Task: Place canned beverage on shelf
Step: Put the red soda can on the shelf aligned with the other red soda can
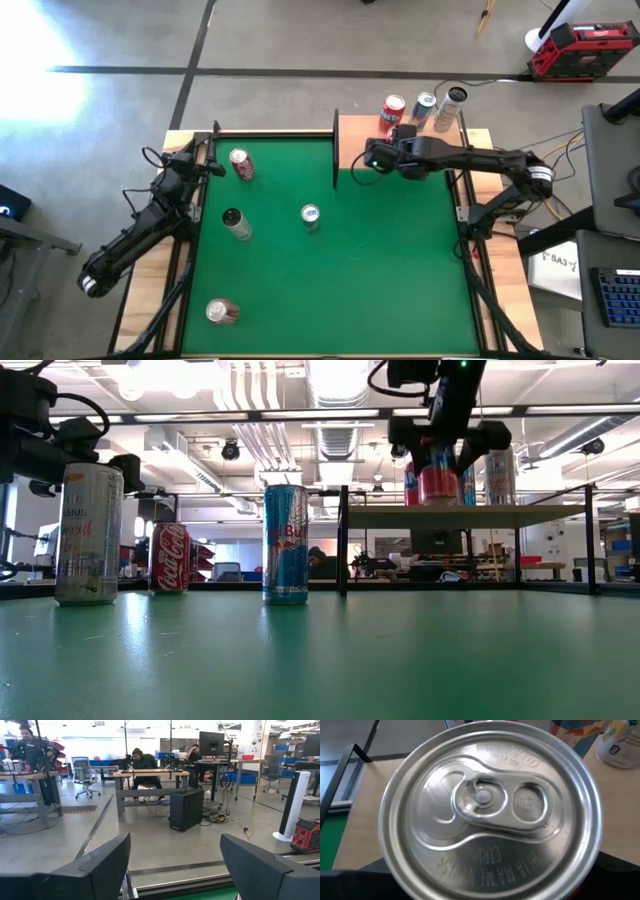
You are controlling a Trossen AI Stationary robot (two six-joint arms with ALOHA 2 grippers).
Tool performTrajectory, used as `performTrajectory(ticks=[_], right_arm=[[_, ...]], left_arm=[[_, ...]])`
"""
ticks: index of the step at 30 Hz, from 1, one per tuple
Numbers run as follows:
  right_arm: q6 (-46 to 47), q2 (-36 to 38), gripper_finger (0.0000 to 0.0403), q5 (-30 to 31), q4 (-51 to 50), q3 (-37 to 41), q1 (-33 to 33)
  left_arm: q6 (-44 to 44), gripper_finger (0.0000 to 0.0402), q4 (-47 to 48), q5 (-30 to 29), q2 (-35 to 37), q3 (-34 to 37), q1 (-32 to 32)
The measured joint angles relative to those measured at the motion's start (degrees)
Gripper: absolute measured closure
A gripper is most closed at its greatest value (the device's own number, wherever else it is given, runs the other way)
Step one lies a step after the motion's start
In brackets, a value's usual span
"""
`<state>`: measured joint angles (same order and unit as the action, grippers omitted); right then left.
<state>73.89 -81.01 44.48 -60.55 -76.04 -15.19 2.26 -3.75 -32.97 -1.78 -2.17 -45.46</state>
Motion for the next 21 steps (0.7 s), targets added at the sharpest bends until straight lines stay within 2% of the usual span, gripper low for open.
performTrajectory(ticks=[12, 21], right_arm=[[-5.9, 0.4, 0.0095, -2.4, 5.1, 1.1, -3.0], [-6.4, -0.1, 0.0095, -3.0, 6.2, 1.3, -3.7]], left_arm=[[0.0, 0.0108, 0.0, 0.0, 0.0, 0.0, 0.0], [0.0, 0.0108, 0.0, 0.0, 0.0, 0.0, 0.0]])
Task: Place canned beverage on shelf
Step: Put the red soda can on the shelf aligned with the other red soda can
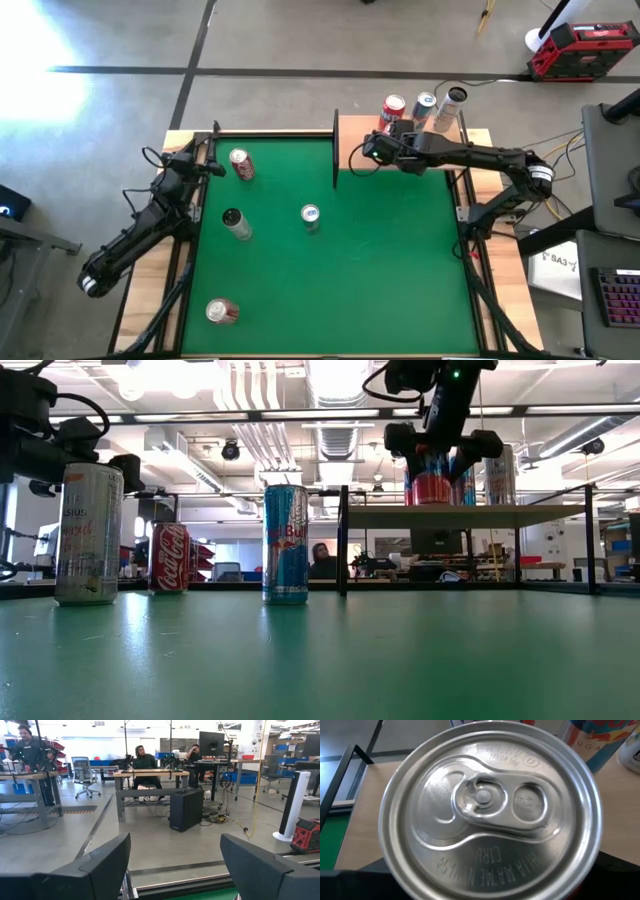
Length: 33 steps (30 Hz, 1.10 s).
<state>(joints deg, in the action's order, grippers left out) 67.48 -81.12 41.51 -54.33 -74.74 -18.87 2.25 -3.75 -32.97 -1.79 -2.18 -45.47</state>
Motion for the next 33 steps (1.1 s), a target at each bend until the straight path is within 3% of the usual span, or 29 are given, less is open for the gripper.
performTrajectory(ticks=[20, 29, 33], right_arm=[[0.2, 0.0, 0.0093, 0.0, -0.2, 0.1, -0.3], [-0.1, 0.1, 0.0028, 0.9, -0.2, 0.1, -0.3], [-0.2, 0.1, 0.0021, 0.9, -0.2, 0.1, -0.3]], left_arm=[[0.0, 0.0108, 0.0, 0.0, 0.0, 0.0, 0.0], [0.0, 0.0108, 0.0, 0.0, 0.0, 0.0, 0.0], [0.0, 0.0108, 0.0, 0.0, 0.0, 0.0, 0.0]])
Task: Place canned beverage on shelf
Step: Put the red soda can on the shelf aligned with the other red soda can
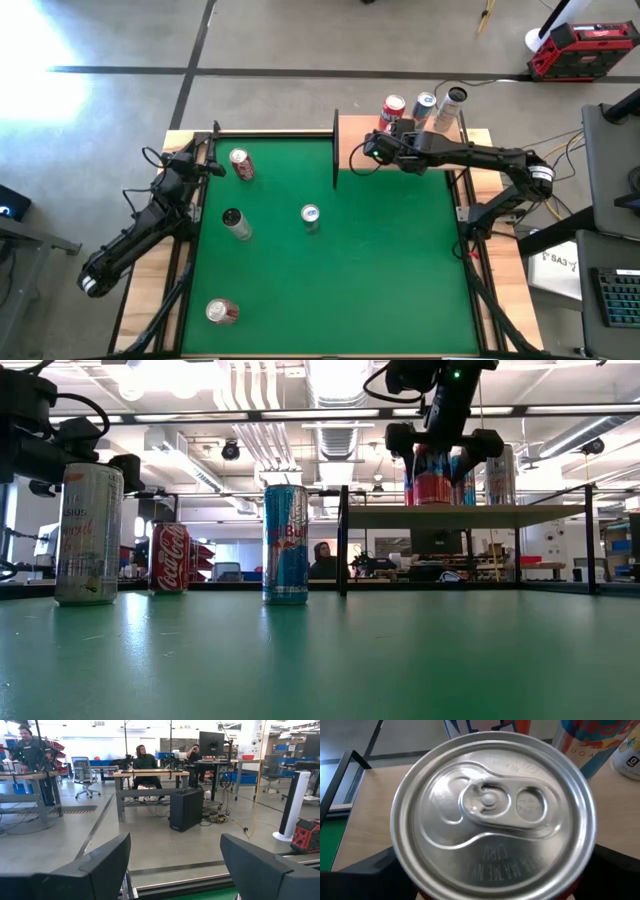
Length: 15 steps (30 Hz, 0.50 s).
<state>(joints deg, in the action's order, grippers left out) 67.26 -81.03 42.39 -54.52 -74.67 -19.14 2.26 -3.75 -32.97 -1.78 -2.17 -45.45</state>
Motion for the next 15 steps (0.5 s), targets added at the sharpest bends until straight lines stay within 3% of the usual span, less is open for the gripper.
performTrajectory(ticks=[7, 15], right_arm=[[1.1, 0.0, 0.0020, -0.9, -1.3, 0.0, 2.0], [10.1, 0.1, 0.0019, -2.2, -8.4, 0.0, 4.8]], left_arm=[[0.0, 0.0108, 0.0, 0.0, 0.0, 0.0, 0.0], [0.0, 0.0108, 0.0, 0.0, 0.0, 0.0, 0.0]])
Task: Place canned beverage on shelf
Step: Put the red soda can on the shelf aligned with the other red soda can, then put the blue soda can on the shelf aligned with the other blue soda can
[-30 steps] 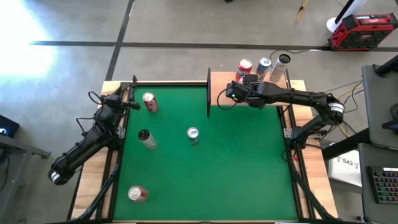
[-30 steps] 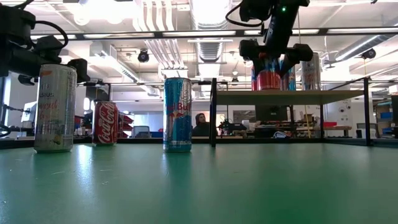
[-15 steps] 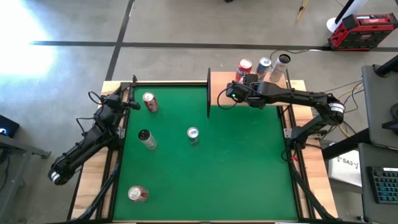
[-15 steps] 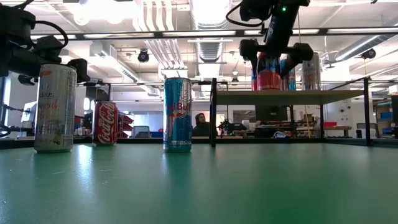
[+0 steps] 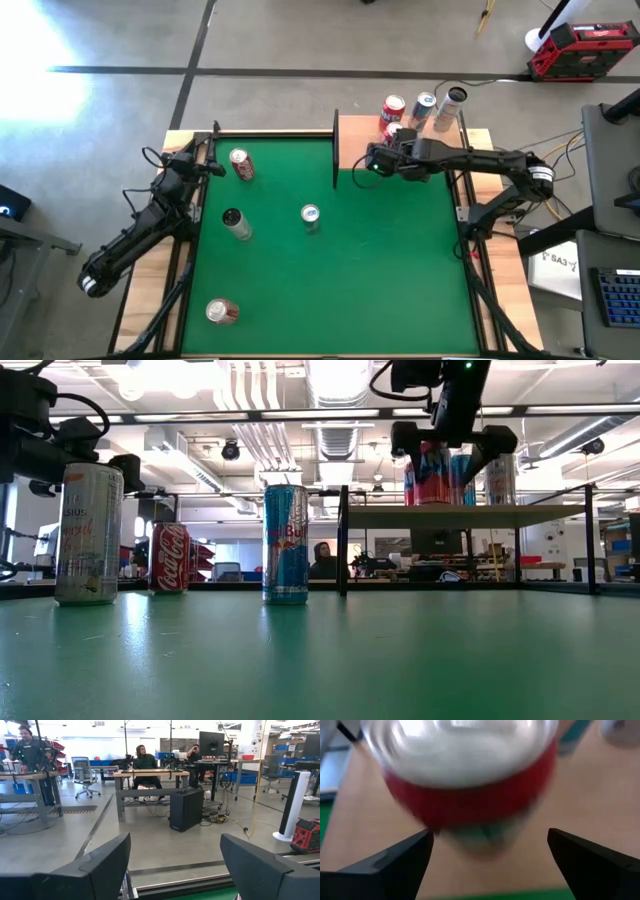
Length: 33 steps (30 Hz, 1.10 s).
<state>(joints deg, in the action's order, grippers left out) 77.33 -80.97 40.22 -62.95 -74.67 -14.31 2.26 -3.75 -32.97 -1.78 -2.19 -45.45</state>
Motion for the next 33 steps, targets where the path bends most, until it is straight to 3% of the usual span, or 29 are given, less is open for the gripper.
performTrajectory(ticks=[11, 17, 22, 33], right_arm=[[9.9, 0.0, 0.0019, -10.4, -4.0, 0.0, 11.6], [13.5, -3.1, 0.0019, -7.5, 0.3, -0.4, 22.0], [14.2, -8.9, 0.0019, -2.2, 1.6, -5.6, 28.0], [6.7, -23.3, 0.0019, -1.3, 2.1, -23.6, 31.8]], left_arm=[[0.0, 0.0108, 0.0, 0.0, 0.0, 0.0, 0.0], [0.0, 0.0108, 0.0, 0.0, 0.0, 0.0, 0.0], [0.0, 0.0108, 0.0, 0.0, 0.0, 0.0, 0.0], [0.0, 0.0108, 0.0, 0.0, 0.0, 0.0, 0.0]])
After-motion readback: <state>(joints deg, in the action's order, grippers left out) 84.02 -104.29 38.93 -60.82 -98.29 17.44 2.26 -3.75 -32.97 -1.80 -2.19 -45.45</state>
